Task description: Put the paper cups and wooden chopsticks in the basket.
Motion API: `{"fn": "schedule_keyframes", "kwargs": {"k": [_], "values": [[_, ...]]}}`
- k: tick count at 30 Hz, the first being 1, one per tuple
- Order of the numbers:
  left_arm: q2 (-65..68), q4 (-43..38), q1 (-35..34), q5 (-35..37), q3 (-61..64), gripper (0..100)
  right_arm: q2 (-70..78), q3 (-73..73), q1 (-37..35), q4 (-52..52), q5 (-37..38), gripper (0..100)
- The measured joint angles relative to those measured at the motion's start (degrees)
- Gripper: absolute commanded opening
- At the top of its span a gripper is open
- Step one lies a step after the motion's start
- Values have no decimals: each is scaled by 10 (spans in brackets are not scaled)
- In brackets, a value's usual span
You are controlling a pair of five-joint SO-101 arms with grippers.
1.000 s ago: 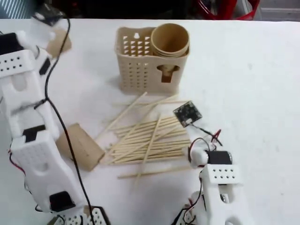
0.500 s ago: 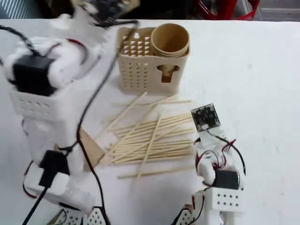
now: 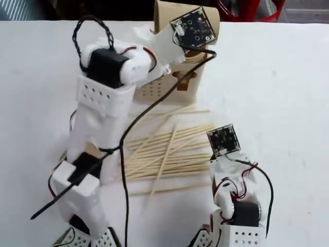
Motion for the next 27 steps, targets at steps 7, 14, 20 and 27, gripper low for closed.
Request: {"fn": "schedule_keyframes", "kwargs": {"k": [7,14,20,27], "values": [[26,0,-11,0,0,23,-7,0,-4,0,0,17],[30,0,-38,0,0,23,-7,0,-4,0,0,17],[30,0,-54,0,0,24,-7,0,-4,0,0,17],[30,0,-70,0,2,24,-7,0,-4,0,0,17]]}}
